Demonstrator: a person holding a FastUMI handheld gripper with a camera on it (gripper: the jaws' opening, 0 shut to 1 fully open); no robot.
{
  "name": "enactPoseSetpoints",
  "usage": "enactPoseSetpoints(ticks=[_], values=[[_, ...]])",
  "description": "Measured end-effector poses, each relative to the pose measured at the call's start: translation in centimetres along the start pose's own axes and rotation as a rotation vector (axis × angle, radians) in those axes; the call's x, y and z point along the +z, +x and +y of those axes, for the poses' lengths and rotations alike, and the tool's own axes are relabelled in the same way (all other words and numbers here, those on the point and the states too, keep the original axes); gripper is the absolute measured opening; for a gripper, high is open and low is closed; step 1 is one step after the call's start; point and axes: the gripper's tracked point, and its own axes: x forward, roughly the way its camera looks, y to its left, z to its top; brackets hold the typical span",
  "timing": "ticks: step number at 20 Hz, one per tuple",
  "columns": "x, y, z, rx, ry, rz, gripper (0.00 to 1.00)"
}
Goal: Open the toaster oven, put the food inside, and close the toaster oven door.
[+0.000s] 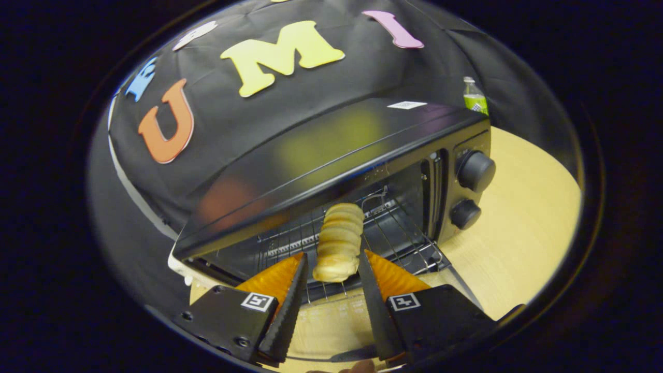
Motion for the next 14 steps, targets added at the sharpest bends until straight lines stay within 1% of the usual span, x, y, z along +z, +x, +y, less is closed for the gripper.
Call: enactPoseSetpoints(ticks=[5,7,8,10,11,14], values=[[-2.2,-6.6,0.2,0.079,-0.136,-0.003,0.67],[-3.5,-8.7,-0.5,0.071,-0.234,0.003,0.67],[-4.5,-9.5,-0.6,0.084,-0.266,0.013,0.76],[-6.6,-10.9,-0.8,0.105,-0.288,0.051,0.94],[-7.4,-11.6,-1.0,0.108,-0.289,0.062,1.00],[-9.2,-12.6,-1.8,0.102,-0.286,0.075,1.00]])
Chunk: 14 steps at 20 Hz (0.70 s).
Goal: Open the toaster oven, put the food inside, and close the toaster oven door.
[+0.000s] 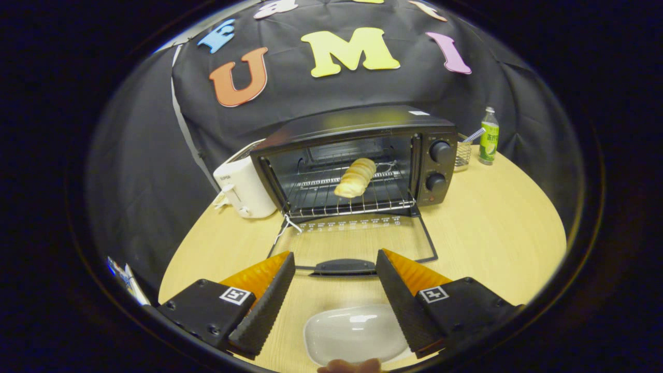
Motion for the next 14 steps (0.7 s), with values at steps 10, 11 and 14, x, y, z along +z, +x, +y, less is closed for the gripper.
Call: enactPoseSetpoints(ticks=[10,11,14], values=[[-6.9,3.5,-1.4,-0.060,-0.073,0.126,1.00],[-7.0,3.9,-1.4,-0.066,-0.076,0.131,1.00],[-6.5,5.0,-2.0,-0.099,-0.106,0.125,1.00]])
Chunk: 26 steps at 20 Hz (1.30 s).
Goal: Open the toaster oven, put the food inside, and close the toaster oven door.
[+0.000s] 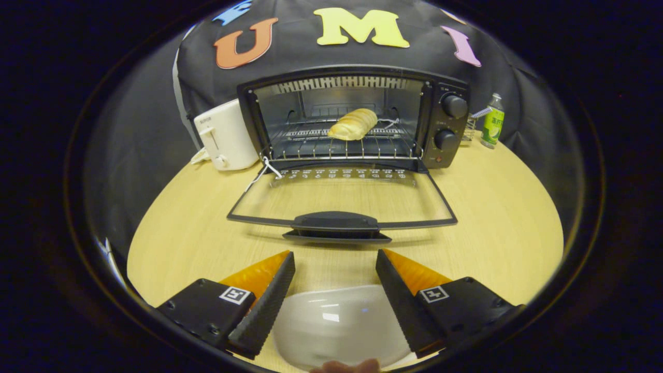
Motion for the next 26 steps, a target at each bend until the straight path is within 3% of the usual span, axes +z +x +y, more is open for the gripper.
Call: enactPoseSetpoints(ticks=[9,18,22,26], values=[[1.4,0.0,0.1,-0.046,0.047,-0.007,1.00],[10.6,-3.1,0.9,-0.097,0.003,-0.289,1.00],[14.6,-3.3,1.4,-0.051,0.027,-0.360,1.00],[17.6,-7.9,1.4,-0.051,0.040,-0.469,1.00]])
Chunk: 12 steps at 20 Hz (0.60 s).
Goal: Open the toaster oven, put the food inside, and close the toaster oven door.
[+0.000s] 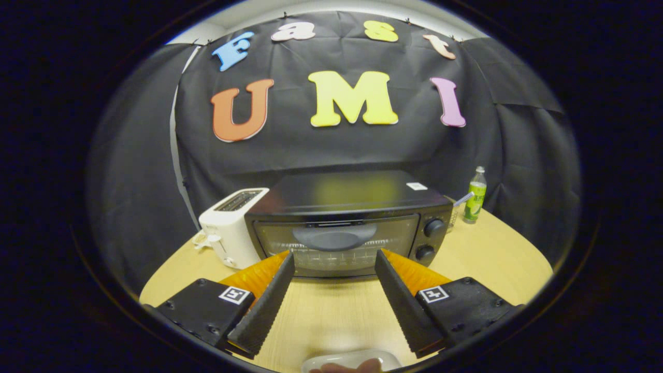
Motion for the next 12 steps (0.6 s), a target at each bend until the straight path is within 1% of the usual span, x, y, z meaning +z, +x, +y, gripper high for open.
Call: enactPoseSetpoints(ticks=[5,7,10,12], values=[[6.6,-7.4,0.2,0.004,-0.015,-0.131,1.00],[9.5,-11.5,0.4,0.005,-0.028,-0.181,1.00],[12.8,-17.7,-0.1,-0.025,-0.048,-0.260,1.00],[13.9,-21.6,-0.3,-0.041,-0.042,-0.315,1.00]])
